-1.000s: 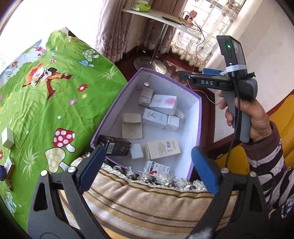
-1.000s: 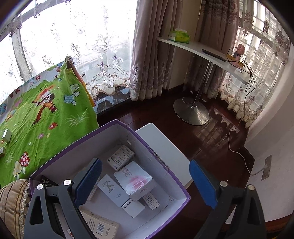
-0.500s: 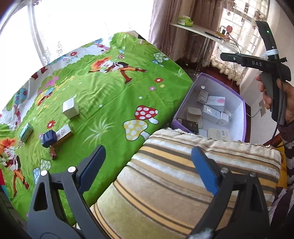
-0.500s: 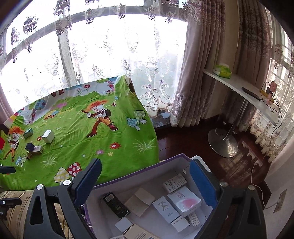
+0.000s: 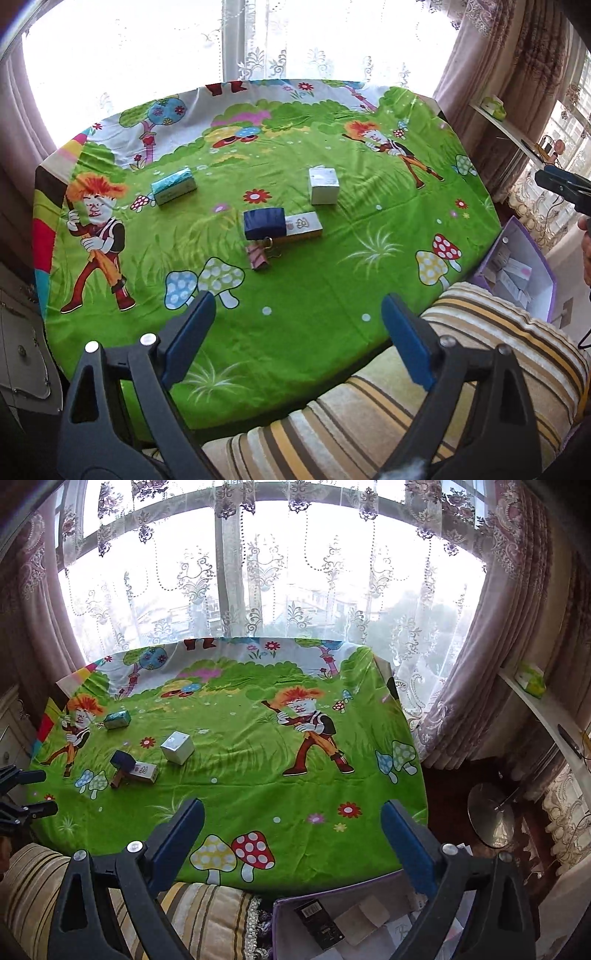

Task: Organize rigid objects
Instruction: 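Move both grippers back over the remaining items on the bed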

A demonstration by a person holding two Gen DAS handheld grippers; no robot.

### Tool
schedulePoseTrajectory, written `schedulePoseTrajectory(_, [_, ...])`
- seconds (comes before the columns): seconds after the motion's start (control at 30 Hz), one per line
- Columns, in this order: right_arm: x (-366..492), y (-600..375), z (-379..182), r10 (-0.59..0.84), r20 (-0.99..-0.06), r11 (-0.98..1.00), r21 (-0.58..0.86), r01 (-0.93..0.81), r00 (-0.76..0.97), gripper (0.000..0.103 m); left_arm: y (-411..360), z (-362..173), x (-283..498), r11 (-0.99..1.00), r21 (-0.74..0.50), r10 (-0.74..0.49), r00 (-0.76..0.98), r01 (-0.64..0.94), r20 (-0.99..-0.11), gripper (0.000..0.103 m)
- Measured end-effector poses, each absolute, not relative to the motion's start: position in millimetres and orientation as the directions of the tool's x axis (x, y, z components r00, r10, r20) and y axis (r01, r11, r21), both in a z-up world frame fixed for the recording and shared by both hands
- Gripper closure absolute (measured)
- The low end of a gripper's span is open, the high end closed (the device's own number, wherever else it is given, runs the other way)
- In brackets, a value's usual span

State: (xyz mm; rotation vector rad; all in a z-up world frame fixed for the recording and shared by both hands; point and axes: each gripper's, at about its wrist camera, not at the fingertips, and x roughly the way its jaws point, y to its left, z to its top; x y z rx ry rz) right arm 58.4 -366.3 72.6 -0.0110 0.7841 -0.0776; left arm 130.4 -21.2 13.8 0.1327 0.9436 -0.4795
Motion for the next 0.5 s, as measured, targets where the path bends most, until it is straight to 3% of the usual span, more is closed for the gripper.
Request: schedulePoseTrajectory(0.5, [159.9, -296.1, 37.9, 0.041, -0.802, 0.999, 0.031, -0.027, 0.596, 0.006, 17.2, 11.4, 234.2, 0.975, -0.092, -0.196, 0.582, 0.203, -0.790, 0.011])
